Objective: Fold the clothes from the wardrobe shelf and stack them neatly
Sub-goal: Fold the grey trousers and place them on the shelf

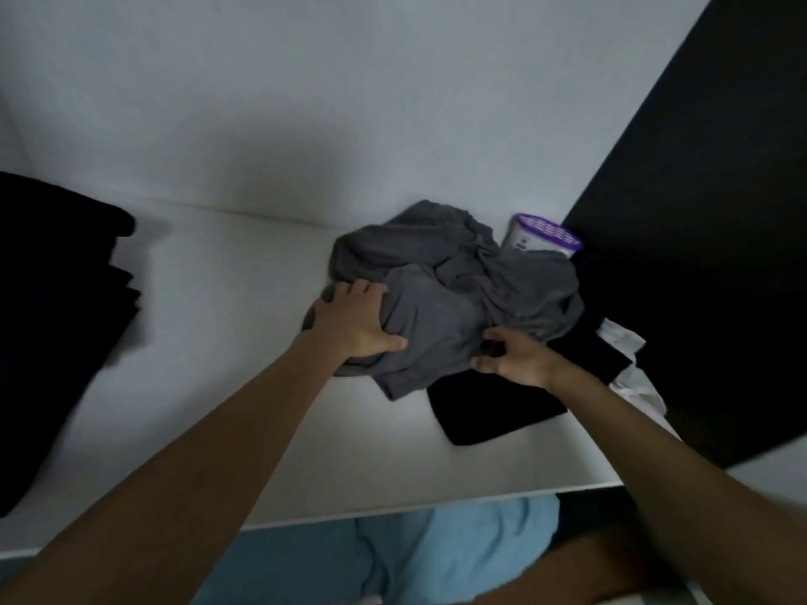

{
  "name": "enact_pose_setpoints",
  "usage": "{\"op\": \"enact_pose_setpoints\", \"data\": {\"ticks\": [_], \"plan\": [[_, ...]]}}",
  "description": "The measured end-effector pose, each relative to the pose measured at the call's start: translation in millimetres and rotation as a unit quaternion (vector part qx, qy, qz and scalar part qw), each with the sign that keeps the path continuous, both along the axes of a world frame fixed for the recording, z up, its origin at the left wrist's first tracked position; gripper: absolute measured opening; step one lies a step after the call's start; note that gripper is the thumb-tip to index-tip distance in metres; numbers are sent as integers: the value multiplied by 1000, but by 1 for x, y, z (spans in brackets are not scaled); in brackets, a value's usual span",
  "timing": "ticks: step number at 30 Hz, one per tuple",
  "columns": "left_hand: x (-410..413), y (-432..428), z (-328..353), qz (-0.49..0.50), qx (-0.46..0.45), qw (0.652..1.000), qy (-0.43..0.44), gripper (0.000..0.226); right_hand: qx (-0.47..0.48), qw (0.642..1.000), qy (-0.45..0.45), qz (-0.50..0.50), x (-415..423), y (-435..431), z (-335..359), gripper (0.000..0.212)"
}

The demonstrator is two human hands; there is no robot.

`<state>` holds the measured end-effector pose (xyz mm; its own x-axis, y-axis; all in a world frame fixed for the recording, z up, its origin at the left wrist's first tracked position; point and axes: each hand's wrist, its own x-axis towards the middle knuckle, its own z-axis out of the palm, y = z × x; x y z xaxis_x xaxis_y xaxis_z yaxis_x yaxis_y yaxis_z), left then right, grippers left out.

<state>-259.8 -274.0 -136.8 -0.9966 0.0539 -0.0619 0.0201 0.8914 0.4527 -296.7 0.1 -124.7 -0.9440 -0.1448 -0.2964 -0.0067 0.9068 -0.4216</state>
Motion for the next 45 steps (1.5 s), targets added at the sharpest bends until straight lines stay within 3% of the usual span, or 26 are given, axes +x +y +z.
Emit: {"op": "enact_pose_setpoints", "data": {"ticks": [2, 4, 5, 7, 10, 13, 15, 17, 20, 22, 24, 26, 28, 30, 32, 34, 38, 41, 42, 45], "plan": [[-4, 0, -6, 5, -25, 999, 46, 67, 6, 1000, 17, -12, 7, 7, -14, 67], [-7, -3, -10, 26, 18, 994, 108, 23, -25, 998, 39, -40, 8, 5, -20, 61], [-6, -5, -10, 34, 34, 992, 118, 15, -46, 996, 45, -54, 7, 1, -21, 60], [-1, -8, -9, 9, 88, 992, 86, 28, -95, 990, 56, -93, 2, -8, -19, 58], [24, -8, 1, -114, 212, 970, -15, 24, -196, 958, 99, -185, -9, -21, -9, 59], [55, -12, 11, -221, 221, 946, -83, 16, -274, 926, 78, -247, -20, -36, -2, 74], [68, -18, 13, -222, 194, 952, -84, 14, -232, 940, 60, -244, -24, -41, -3, 66], [74, -23, 14, -156, 189, 966, -76, 13, -153, 959, 87, -223, -25, -39, -5, 36], [74, -22, 16, 37, 256, 966, -11, 12, -137, 968, 125, -169, -22, -32, 0, 14], [70, -14, 18, 139, 270, 953, -21, 53, -180, 965, 149, -118, -14, -29, 6, 12], [66, 4, 21, 164, 259, 949, -68, 94, -257, 946, 187, -60, 2, -26, 18, 13], [59, 23, 24, 198, 332, 918, -90, 109, -307, 920, 244, 27, 27, -22, 38, 15], [52, 39, 29, 238, 441, 858, -112, 105, -297, 885, 310, 181, 59, -14, 53, 20], [47, 52, 35, 251, 517, 807, -139, 88, -254, 858, 305, 326, 93, -3, 48, 23], [44, 65, 36, 241, 543, 789, -156, 70, -200, 864, 241, 394, 117, 11, 34, 24], [42, 79, 34, 243, 529, 799, -151, 54, -169, 875, 196, 409, 127, 25, 19, 23], [44, 107, 41, 243, 543, 804, -5, 37, -228, 912, 107, 325, 127, 47, 12, 22], [57, 117, 58, 144, 569, 809, 22, 50, -350, 924, 97, 121, 110, 58, 17, 16], [64, 118, 63, 100, 567, 818, 11, 53, -381, 920, 83, 38, 100, 62, 21, 8], [88, 117, 69, -35, 527, 847, -54, 57, -467, 869, -105, -127, 72, 66, 34, 45]]}}
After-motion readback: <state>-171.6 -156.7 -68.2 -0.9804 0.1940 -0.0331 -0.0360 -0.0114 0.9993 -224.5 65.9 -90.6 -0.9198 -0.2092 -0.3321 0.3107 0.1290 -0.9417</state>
